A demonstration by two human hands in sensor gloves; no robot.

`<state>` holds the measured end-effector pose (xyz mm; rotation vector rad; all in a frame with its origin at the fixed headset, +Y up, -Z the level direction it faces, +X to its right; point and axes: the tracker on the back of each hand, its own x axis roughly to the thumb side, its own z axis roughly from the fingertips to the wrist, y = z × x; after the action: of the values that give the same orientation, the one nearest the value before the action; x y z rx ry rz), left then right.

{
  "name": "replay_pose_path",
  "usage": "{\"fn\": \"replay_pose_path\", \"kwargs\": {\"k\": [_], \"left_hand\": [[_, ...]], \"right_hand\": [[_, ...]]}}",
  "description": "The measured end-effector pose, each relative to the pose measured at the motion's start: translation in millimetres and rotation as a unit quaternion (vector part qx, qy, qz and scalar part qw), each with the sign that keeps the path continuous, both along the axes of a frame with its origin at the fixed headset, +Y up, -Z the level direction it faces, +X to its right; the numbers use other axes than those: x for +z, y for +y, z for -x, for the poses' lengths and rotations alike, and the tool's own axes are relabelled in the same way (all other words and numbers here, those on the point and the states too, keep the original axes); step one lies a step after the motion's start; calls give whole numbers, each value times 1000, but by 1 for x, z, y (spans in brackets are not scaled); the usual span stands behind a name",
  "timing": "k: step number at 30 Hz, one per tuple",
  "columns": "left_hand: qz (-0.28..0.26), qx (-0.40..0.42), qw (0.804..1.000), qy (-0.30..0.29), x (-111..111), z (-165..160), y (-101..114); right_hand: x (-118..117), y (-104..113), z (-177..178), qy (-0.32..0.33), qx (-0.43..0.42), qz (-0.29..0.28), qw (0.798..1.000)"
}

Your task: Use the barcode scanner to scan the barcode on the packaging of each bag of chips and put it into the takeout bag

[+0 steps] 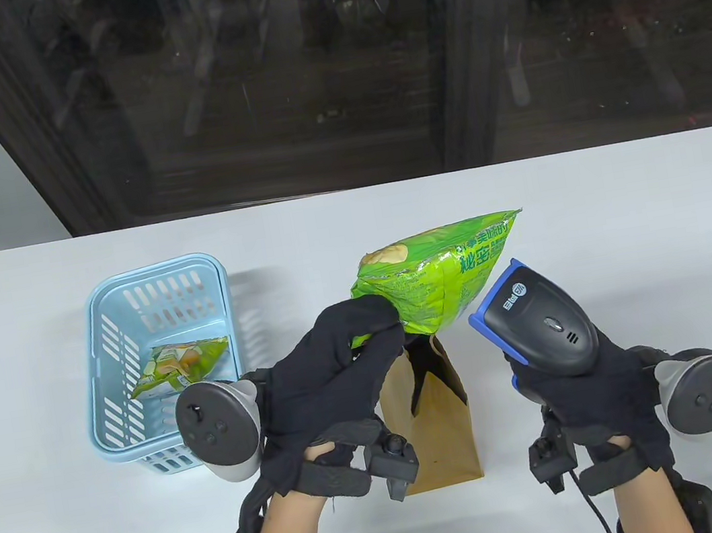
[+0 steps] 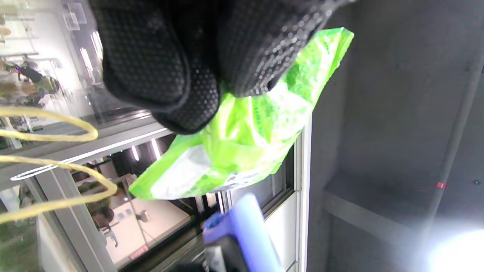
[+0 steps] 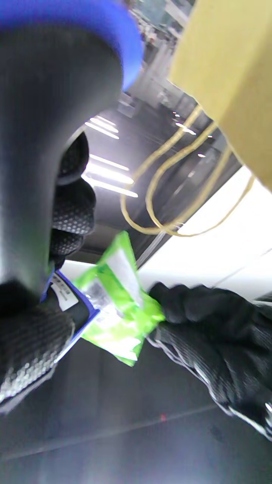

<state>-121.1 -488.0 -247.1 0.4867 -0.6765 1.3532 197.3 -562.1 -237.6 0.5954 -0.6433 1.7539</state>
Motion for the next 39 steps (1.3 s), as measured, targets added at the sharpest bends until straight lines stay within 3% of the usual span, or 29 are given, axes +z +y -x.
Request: {"fn": "replay_pose_path", "kwargs": {"k": [5, 8, 11, 21, 27, 32, 35, 39], "left_hand": [[-52, -40, 991, 115, 7, 5, 2], [-78, -45, 985, 146, 10, 4, 2], [-71, -51, 986, 139, 9, -2, 0], [-46, -153, 958, 238, 0, -24, -7], [14, -215, 943, 253, -9, -30, -15], [39, -221, 949, 222, -7, -31, -17], [52, -243, 942, 226, -5, -32, -14], [110, -285, 929, 211, -12, -33, -18]], "right_hand": [[-18, -30, -22, -99, 24, 26, 994], [-30, -50, -31, -133, 51, 43, 989], [-41, -73, -36, -153, 73, 71, 983], [-65, -130, -28, -192, 207, 145, 948], [-65, -141, -25, -175, 234, 162, 942], [-66, -144, -24, -174, 241, 167, 940], [-67, -146, -24, -178, 250, 169, 937], [-67, -149, -23, -174, 258, 176, 934]]}}
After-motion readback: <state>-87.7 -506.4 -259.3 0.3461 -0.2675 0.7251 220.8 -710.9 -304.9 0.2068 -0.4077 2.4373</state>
